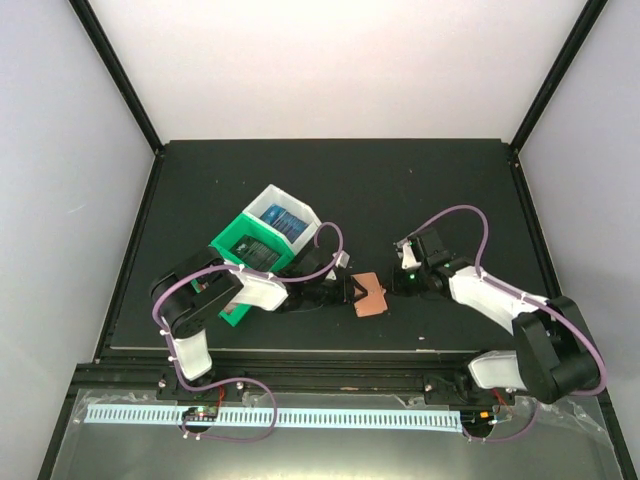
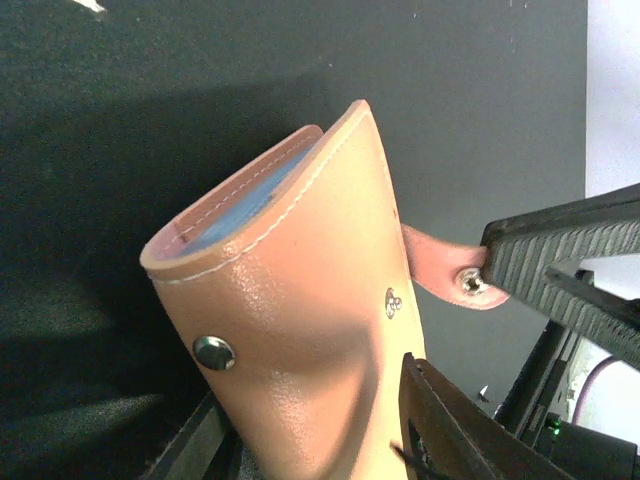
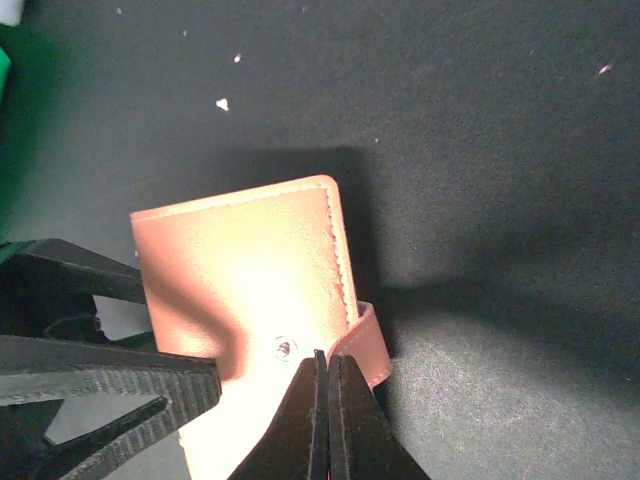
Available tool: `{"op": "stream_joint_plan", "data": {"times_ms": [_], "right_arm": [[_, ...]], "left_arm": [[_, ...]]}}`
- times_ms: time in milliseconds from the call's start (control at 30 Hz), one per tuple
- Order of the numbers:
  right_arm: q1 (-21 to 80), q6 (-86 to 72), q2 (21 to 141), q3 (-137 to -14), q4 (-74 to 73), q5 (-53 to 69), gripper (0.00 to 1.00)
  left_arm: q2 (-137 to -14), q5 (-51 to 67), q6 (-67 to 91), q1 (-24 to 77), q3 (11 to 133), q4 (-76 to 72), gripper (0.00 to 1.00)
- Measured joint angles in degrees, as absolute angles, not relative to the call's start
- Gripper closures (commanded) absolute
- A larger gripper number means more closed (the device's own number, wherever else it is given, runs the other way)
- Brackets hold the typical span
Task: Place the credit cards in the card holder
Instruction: Close the card holder at the center of the board.
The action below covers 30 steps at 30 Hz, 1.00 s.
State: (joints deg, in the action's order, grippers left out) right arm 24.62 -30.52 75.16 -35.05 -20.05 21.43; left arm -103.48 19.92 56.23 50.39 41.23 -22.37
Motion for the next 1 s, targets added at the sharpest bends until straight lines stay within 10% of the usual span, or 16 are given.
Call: {"op": "stream_joint_plan", "data": {"times_ms": [333, 1000], "right_arm": [[28.38, -27.29, 78.83, -37.74, -20.23, 20.14, 0.99], [33.58, -27.24, 85.12, -42.26, -22.26, 13.13, 0.99]], "left_arm": [[-103.37, 17.19, 55.68, 50.59, 43.48, -16.75, 0.75], [-103.53, 17.61, 55.75, 50.63, 43.64, -16.36, 0.81]]}}
